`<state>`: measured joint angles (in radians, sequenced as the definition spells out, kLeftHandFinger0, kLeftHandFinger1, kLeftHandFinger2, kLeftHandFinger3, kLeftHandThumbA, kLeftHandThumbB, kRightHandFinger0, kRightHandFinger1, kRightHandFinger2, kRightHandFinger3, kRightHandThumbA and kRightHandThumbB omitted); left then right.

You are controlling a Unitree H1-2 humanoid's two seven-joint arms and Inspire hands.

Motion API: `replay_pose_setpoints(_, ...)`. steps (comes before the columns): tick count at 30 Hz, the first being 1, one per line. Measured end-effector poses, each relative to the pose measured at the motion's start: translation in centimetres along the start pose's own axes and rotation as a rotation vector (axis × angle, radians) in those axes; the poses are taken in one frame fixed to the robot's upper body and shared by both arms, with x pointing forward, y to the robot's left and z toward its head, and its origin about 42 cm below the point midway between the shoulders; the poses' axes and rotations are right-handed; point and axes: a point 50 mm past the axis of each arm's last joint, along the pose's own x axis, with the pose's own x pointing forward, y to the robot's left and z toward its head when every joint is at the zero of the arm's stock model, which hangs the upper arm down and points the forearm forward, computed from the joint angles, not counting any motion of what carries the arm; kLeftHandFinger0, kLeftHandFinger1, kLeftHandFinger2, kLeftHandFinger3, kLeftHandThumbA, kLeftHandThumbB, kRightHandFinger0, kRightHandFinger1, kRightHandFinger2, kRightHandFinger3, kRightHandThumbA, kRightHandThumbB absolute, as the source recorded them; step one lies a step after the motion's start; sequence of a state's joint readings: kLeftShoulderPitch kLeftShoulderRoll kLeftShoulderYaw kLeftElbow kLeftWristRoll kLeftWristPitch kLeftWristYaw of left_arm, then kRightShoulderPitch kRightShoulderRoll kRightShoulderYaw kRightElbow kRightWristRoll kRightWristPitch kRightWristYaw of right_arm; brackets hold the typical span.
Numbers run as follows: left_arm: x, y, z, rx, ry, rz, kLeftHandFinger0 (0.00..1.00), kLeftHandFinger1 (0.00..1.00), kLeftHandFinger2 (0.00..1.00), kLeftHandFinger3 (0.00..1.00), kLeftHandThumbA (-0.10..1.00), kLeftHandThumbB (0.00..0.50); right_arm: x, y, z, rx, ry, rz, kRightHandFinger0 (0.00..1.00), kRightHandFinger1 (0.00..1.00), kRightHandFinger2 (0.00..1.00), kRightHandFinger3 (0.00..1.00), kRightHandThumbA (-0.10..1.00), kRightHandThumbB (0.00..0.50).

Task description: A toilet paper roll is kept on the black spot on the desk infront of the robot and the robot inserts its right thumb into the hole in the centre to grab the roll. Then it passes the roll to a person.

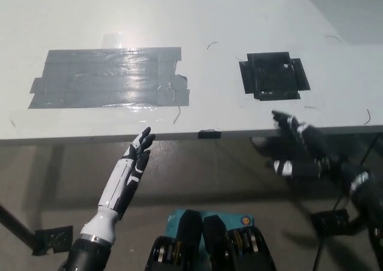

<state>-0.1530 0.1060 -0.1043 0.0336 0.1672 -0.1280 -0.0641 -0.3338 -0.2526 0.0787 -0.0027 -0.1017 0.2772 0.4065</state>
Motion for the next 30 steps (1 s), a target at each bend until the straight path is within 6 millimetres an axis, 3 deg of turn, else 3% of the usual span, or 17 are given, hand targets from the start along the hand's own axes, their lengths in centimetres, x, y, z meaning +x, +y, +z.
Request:
replay_pose_setpoints(2, 0.2, 0.0, -0.1, 0.0, 0.001, -0.001, 1.0, 1.0, 1.0, 1.0, 1.0, 0.2, -1.7, 1.4, 0.3, 0.051, -0.058, -0.015, 1.0, 1.0, 1.0, 1.0, 0.68, 0.309)
replay_pose_setpoints(7, 1.1, 0.1, 0.5, 0.0, -0.025, 0.002, 1.0, 1.0, 1.0, 1.0, 1.0, 0.198, -4.7, 2.8, 1.7, 0.162, -0.22, -0.089, 1.0, 1.0, 1.0, 1.0, 0.66, 0.272)
replay_pose_setpoints(14, 0.8, -0.5, 0.5, -0.016, -0.028, 0.008, 1.0, 1.0, 1.0, 1.0, 1.0, 0.199, -5.2, 3.6, 0.4, 0.266, -0.296, -0.134, 1.0, 1.0, 1.0, 1.0, 0.59, 0.266)
replay_pose_setpoints(20, -1.4, -0.7, -0.5, -0.027, 0.006, 0.023, 1.0, 1.0, 1.0, 1.0, 1.0, 0.19, -6.1, 4.6, -1.9, 0.315, -0.268, -0.143, 1.0, 1.0, 1.0, 1.0, 0.62, 0.26)
replay_pose_setpoints(30, -3.6, -1.0, -0.9, -0.035, 0.028, 0.031, 1.0, 1.0, 1.0, 1.0, 1.0, 0.185, -7.2, 5.7, -3.0, 0.34, -0.263, -0.145, 1.0, 1.0, 1.0, 1.0, 0.61, 0.272)
